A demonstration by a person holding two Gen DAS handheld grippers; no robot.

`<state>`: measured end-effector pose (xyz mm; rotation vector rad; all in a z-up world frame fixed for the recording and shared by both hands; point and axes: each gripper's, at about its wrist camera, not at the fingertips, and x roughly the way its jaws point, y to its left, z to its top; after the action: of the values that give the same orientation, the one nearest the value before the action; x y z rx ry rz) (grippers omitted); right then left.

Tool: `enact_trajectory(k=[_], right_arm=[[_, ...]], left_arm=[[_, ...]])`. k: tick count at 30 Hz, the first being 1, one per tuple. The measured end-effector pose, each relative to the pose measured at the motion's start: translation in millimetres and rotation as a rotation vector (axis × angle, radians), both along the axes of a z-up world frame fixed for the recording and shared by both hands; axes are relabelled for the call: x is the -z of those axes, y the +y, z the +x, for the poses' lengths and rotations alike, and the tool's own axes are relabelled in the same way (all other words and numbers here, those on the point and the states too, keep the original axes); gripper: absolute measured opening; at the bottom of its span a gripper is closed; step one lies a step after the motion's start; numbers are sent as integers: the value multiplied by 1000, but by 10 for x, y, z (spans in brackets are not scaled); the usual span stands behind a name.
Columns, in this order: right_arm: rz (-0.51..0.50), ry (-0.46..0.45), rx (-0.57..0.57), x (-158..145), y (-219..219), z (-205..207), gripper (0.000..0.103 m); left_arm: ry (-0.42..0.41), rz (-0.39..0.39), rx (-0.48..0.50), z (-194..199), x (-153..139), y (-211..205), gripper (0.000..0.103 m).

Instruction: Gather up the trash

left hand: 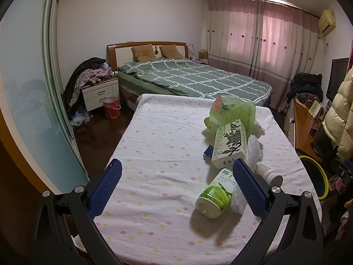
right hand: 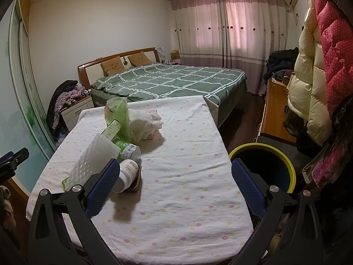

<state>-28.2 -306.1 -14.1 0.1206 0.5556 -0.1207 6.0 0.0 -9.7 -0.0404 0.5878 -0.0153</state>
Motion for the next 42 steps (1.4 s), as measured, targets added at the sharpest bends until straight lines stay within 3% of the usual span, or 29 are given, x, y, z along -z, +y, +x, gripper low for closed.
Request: enact_trajectory(k=[42], right_arm=[[8,11,-1,82,23,67,97]], left_arm=[[19,-3,13,31,48,-16,99]])
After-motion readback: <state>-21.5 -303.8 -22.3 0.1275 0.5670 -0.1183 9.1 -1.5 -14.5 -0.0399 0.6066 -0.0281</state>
